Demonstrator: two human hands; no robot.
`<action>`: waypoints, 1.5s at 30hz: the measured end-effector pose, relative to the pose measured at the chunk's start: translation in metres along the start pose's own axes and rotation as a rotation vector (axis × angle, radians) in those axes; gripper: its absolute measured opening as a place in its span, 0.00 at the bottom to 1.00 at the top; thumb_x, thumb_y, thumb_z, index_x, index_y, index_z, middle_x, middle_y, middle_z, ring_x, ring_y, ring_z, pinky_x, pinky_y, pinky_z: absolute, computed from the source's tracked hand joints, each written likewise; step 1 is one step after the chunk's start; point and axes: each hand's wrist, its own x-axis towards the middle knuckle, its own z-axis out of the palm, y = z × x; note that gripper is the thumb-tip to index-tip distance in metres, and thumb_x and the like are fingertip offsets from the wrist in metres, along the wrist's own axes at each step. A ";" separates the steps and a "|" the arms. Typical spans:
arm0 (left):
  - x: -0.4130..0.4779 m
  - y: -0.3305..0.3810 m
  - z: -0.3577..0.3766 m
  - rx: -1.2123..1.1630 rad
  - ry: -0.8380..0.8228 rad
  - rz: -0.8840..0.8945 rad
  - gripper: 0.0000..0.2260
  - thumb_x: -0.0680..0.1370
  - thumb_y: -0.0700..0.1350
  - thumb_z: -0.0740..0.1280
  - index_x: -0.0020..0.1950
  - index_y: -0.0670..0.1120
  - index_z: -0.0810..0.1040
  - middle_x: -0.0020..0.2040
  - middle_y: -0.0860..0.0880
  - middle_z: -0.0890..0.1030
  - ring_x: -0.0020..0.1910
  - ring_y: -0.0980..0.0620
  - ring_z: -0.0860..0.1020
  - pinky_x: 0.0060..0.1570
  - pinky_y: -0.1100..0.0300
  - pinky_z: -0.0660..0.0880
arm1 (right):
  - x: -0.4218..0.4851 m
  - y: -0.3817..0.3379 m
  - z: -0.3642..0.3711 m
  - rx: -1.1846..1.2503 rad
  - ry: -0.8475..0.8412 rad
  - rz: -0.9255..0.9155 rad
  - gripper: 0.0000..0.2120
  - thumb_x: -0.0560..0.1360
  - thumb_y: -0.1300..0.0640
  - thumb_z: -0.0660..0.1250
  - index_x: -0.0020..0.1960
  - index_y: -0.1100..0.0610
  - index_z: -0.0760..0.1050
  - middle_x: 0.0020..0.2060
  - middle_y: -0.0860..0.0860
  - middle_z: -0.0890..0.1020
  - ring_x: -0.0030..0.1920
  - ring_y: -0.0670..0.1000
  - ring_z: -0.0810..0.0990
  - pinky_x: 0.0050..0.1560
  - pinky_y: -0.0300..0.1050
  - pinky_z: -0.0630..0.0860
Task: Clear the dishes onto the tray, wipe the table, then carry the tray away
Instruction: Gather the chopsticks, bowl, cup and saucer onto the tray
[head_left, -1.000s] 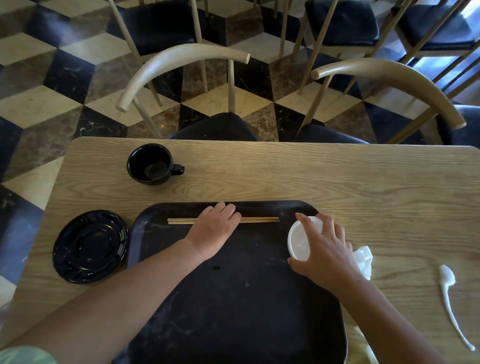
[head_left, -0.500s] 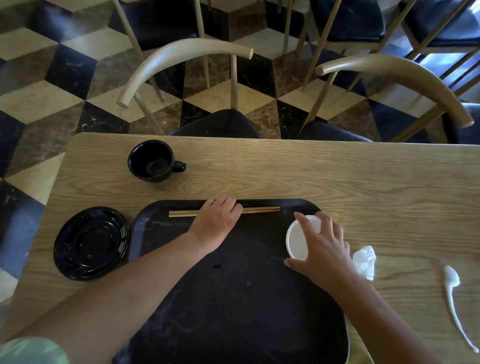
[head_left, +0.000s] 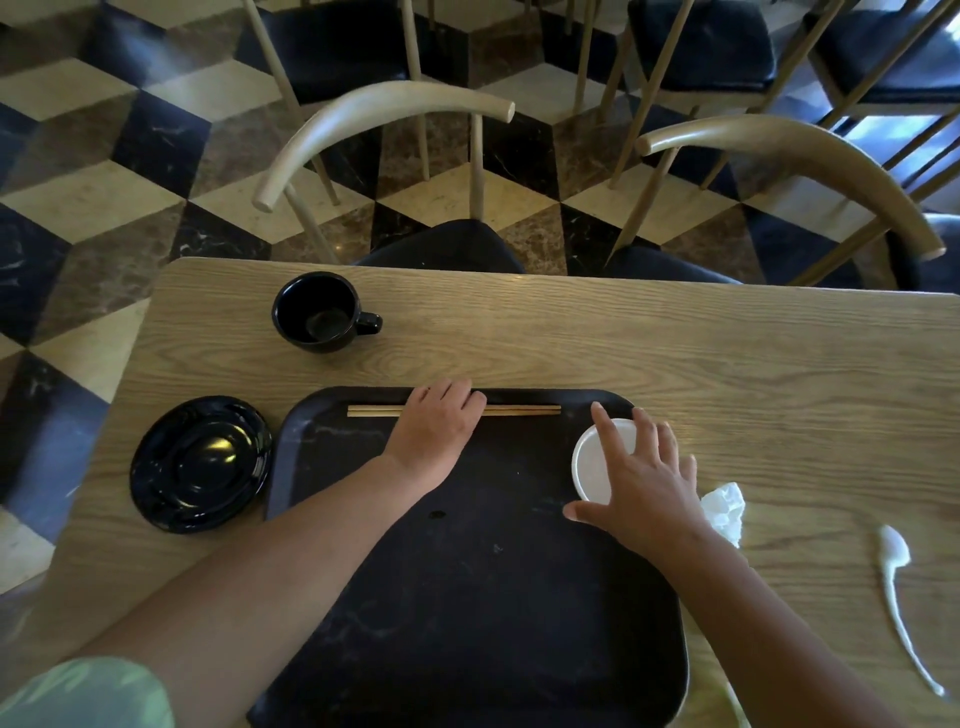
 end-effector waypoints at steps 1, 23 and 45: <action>-0.004 0.003 -0.004 -0.022 0.000 -0.030 0.19 0.67 0.29 0.70 0.56 0.41 0.77 0.52 0.44 0.78 0.49 0.44 0.77 0.46 0.51 0.76 | -0.001 0.000 -0.002 0.014 -0.002 -0.002 0.58 0.63 0.29 0.71 0.78 0.41 0.36 0.79 0.57 0.45 0.78 0.65 0.44 0.72 0.71 0.53; -0.191 -0.115 -0.050 -0.289 0.239 -0.679 0.13 0.78 0.44 0.67 0.61 0.42 0.77 0.57 0.45 0.78 0.59 0.46 0.75 0.58 0.52 0.75 | 0.067 -0.173 -0.042 0.409 -0.099 -0.216 0.25 0.76 0.46 0.67 0.70 0.50 0.67 0.65 0.53 0.76 0.60 0.55 0.77 0.57 0.50 0.75; -0.231 -0.218 0.007 -0.948 0.076 -1.243 0.20 0.80 0.44 0.66 0.72 0.48 0.68 0.46 0.52 0.81 0.30 0.56 0.83 0.27 0.62 0.77 | 0.174 -0.254 -0.011 0.938 -0.262 0.033 0.04 0.81 0.57 0.63 0.52 0.54 0.76 0.44 0.59 0.84 0.40 0.55 0.85 0.38 0.48 0.80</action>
